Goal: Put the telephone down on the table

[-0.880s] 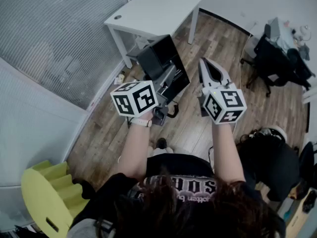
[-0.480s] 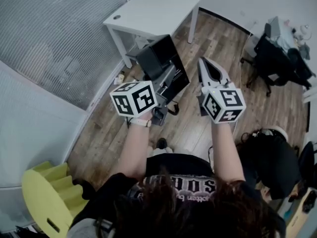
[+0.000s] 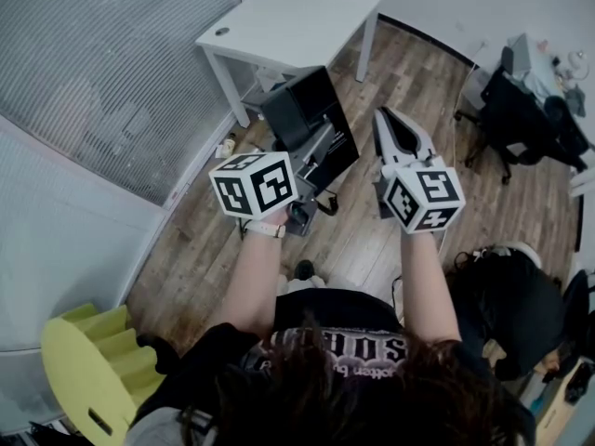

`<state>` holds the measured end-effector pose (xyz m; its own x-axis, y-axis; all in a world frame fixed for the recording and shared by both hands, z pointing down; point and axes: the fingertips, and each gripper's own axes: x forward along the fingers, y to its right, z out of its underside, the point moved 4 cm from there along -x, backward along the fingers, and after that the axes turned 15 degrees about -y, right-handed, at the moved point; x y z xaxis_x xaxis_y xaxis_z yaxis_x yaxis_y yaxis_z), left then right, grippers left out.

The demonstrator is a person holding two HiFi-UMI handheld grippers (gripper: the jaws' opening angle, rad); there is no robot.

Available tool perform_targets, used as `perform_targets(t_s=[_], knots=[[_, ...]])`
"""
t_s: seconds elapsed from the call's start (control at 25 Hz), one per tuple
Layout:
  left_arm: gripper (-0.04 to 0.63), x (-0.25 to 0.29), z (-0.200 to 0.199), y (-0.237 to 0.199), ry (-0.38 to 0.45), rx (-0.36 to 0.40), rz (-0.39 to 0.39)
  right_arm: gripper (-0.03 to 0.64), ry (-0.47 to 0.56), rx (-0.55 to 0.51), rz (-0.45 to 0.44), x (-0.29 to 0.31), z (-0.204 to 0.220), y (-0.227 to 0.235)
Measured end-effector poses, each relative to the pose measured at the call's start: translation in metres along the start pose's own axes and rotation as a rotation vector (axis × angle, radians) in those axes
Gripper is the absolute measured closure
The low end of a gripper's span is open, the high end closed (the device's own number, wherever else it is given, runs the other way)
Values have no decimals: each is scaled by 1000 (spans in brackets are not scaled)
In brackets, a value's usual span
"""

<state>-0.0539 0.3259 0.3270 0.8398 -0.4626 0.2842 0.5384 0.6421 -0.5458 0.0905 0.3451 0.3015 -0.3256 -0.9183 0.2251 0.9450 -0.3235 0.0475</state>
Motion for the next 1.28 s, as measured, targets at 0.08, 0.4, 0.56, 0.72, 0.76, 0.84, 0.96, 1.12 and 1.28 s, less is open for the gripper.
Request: perform_targets(t_s=[0.08,0.4,0.56,0.72,0.76,0.84,0.96,1.12,1.28], knots=[[436,3,-7,-6,-2,0,0,584,-4,3,-2,8,-2,3],[436,14,-24,-24,-28,-7,38,584,-21,-7,-22,33,-9,7],[436,17,-30,-32,-42,8,56,584,-26,-14,-40,48,-11,4],[437,21,-37,-41,-60,27,75,584,-26,-20,-62,65,-15,1],[437,22,-39,-44,-63,31,78,584,-25,-21,-67,70,-16,-1],[436,23,-44,-50,-66,34,85,584,-25,-25,-76,79,-18,-4],[436,23,-52,-61,-71,37,89,584,-28,-25,-87,94,-22,-8],[436,24,-61,-74,-75,40,96,584,-24,-19,-90,110,-24,-10],[436,28,-63,-81,-82,46,101,584,-20,-16,-89,118,-25,-7]])
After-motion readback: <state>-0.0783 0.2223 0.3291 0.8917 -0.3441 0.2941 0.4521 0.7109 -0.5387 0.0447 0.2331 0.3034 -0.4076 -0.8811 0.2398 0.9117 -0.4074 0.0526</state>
